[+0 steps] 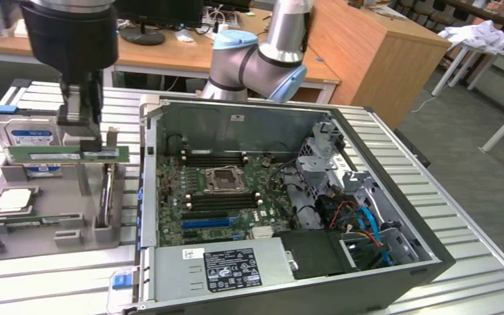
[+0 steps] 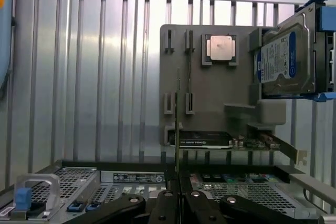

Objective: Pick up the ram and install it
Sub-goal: 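Pick up the ram and move it above insertion slot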

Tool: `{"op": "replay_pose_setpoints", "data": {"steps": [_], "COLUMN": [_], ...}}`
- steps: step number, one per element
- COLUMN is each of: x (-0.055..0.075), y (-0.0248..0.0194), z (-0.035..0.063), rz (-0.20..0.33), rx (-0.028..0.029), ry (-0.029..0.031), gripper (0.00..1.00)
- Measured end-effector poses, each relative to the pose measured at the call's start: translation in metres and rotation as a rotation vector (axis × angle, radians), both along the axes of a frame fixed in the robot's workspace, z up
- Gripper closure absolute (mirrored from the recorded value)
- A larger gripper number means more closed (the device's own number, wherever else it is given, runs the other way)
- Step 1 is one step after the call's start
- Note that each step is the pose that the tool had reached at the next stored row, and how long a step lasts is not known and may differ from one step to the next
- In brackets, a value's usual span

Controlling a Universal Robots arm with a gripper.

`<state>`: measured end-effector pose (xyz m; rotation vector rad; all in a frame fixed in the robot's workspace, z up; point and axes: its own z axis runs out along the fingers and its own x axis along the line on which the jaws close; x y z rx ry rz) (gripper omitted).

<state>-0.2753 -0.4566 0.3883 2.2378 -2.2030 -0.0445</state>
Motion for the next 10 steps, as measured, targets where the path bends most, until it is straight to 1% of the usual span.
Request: {"op": "replay_pose_setpoints", "data": {"steps": [10], "x": [0.029], "y": [0.0], "z": [0.0], "rz": [0.008], "rx": [0.0], "ry": [0.0003], "gripper": [0.89]}}
